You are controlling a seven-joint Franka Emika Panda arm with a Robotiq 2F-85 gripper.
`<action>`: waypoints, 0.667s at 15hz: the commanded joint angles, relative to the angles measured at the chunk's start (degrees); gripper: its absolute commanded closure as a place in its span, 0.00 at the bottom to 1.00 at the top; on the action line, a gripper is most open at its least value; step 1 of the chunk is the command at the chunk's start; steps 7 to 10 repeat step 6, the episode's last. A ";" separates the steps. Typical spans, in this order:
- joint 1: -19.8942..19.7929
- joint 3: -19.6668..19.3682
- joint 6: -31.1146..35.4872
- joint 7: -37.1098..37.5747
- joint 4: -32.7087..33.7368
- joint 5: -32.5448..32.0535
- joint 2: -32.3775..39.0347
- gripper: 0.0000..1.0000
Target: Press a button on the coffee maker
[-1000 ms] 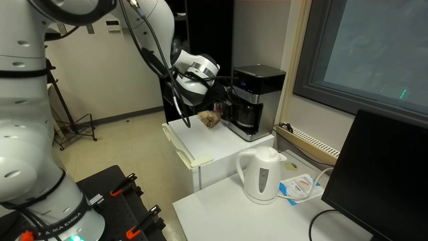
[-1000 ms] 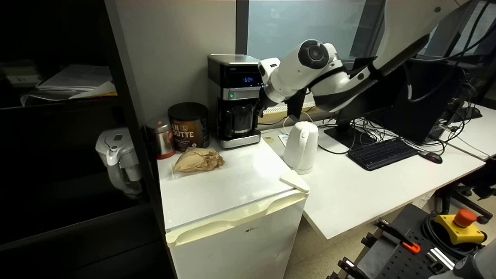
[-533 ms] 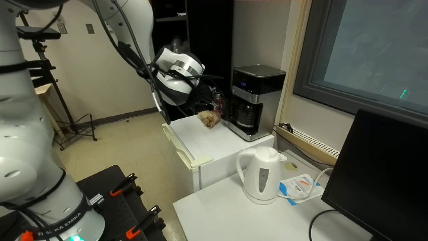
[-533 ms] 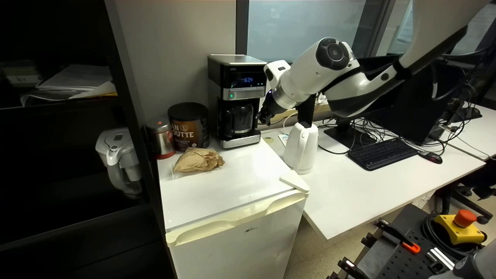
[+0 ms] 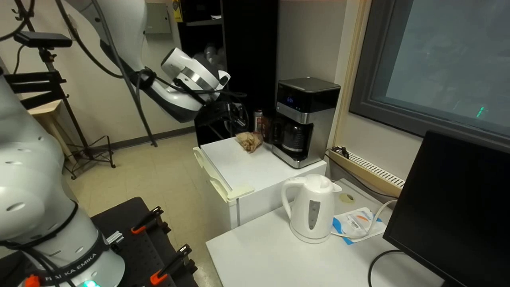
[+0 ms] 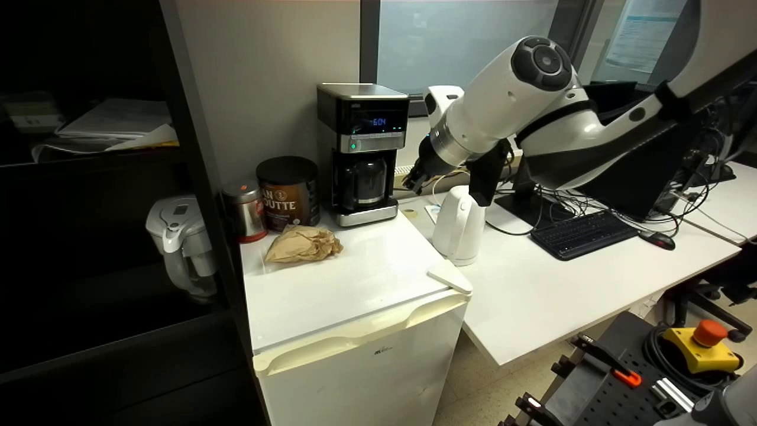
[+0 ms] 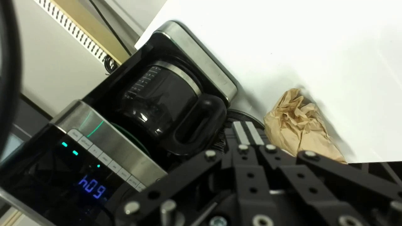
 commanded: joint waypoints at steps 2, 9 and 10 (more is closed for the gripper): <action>2.04 0.96 -3.18 -0.89 -7.44 14.92 -7.30 1.00; 4.71 0.37 -4.40 -2.21 -11.46 25.14 -12.02 1.00; 4.71 0.37 -4.40 -2.21 -11.46 25.14 -12.02 1.00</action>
